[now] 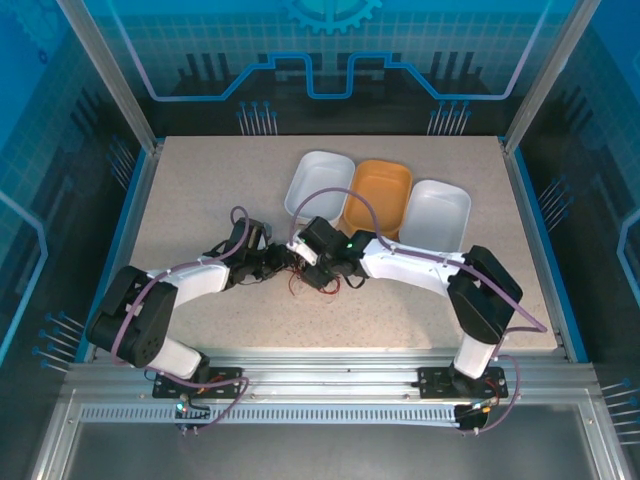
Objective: Untangle the cables
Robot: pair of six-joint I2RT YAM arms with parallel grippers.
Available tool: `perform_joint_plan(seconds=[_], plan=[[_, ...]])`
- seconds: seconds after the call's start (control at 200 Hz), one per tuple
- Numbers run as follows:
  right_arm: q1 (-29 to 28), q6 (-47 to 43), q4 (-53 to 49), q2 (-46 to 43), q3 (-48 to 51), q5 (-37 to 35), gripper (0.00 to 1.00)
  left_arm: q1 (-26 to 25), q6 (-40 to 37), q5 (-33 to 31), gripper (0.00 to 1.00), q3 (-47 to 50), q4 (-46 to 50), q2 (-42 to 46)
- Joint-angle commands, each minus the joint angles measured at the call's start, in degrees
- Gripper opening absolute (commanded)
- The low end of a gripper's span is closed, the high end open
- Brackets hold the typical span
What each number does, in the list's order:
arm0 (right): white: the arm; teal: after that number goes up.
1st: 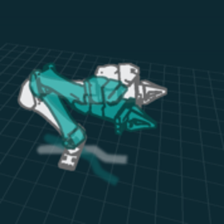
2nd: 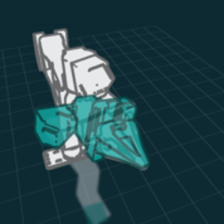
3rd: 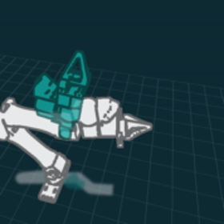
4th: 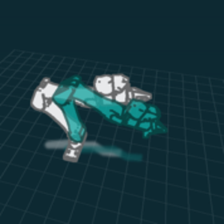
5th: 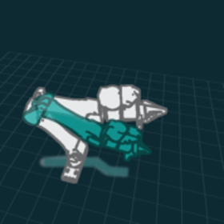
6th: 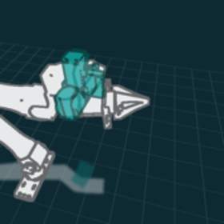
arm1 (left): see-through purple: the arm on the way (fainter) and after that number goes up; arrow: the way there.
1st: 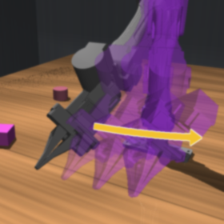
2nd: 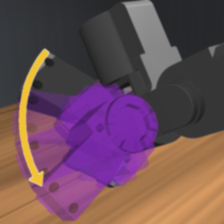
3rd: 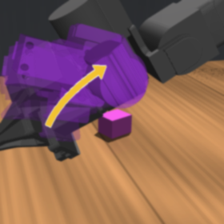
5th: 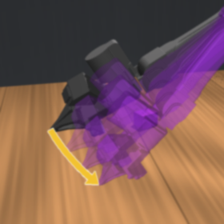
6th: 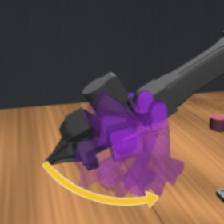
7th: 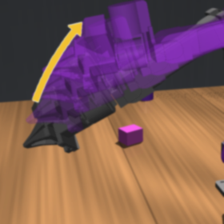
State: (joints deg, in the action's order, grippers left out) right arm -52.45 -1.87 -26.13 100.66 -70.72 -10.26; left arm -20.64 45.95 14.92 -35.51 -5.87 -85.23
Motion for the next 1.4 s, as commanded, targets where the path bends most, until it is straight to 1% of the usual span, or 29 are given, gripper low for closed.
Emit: perform_joint_plan(seconds=[0.0,0.045,0.125,0.21,0.395,0.515,0.74,1.036,1.231,1.396], plan=[[0.0,-2.0,-0.9,2.0,-1.0,-1.7,0.52,-0.5,-1.3,1.2,0.3,-1.0,1.3,1.1],[0.0,-1.9,-0.9,2.6,-1.6,-2.2,0.51,-0.5,-1.1,1.2,0.3,-1.0,1.5,1.1],[0.0,-1.8,-0.9,3.3,-2.2,-2.8,0.47,-0.5,-1.1,1.2,0.3,-1.0,1.5,1.0],[0.0,-1.9,-0.5,3.3,-2.4,-2.8,0.4,-0.5,-1.0,1.1,0.3,-0.9,1.8,1.0],[-0.1,-1.3,-0.4,1.2,-1.5,-1.5,0.14,-0.5,-0.3,-0.7,0.29,-1.0,3.1,0.8],[-0.5,-0.6,-0.7,-1.7,-0.5,-1.4,0.0,-0.5,0.4,-1.0,0.29,-0.8,3.1,-0.1],[-1.6,1.0,-0.4,-8.0,1.1,-2.4,0.0,-0.5,2.2,-0.9,0.28,-0.1,1.7,-1.3],[-2.4,3.0,1.0,-15.7,0.9,-2.7,0.0,-0.5,1.9,-0.7,0.28,-0.1,1.6,-1.1],[-2.3,4.8,1.5,-18.3,-0.5,-6.6,0.0,-0.5,1.4,-0.5,0.29,-0.2,1.5,-0.2],[-2.4,6.5,1.8,-19.2,-1.7,-9.4,0.0,-0.5,0.4,-0.7,0.3,0.1,1.0,2.2]])
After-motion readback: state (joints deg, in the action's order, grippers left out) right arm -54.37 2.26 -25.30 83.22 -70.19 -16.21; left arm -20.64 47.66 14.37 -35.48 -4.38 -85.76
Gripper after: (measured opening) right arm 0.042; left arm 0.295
